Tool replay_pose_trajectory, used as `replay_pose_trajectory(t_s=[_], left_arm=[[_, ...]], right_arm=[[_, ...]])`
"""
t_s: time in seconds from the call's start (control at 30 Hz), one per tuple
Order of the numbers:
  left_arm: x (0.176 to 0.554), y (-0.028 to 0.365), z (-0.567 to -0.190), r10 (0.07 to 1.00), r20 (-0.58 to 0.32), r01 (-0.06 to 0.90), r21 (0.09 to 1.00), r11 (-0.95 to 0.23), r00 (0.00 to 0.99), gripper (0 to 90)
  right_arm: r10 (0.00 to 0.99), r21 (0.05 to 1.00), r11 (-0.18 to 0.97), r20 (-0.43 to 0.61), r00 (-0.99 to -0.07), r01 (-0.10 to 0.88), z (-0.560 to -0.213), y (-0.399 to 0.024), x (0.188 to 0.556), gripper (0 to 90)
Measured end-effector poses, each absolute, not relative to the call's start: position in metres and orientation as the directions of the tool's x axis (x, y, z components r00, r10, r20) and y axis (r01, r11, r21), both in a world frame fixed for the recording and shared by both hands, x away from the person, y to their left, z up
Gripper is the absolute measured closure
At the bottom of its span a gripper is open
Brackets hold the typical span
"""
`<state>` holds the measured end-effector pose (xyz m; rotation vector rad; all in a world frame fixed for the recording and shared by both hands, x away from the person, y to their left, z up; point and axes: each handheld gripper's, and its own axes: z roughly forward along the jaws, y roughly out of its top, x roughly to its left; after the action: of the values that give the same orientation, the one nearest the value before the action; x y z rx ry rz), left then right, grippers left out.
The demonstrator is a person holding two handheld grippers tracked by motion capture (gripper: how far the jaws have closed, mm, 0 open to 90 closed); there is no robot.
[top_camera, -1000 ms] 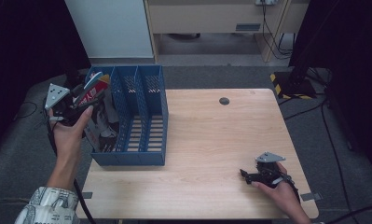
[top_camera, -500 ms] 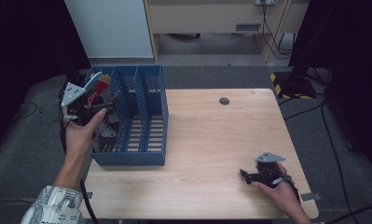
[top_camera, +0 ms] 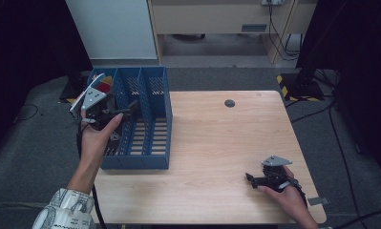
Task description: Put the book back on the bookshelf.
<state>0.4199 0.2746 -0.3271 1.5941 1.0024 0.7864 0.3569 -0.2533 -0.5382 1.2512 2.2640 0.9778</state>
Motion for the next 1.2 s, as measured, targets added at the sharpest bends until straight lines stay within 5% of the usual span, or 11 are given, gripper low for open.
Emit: replay_pose_trajectory(t_s=[1.2], left_arm=[[0.417, 0.219, -0.375, 0.847, -0.019, 0.335, 0.923, -0.190, 0.531, 3.9]], right_arm=[[0.843, 0.725, 0.368, 0.006, -0.539, 0.583, -0.538, -0.253, 0.356, 11.1]])
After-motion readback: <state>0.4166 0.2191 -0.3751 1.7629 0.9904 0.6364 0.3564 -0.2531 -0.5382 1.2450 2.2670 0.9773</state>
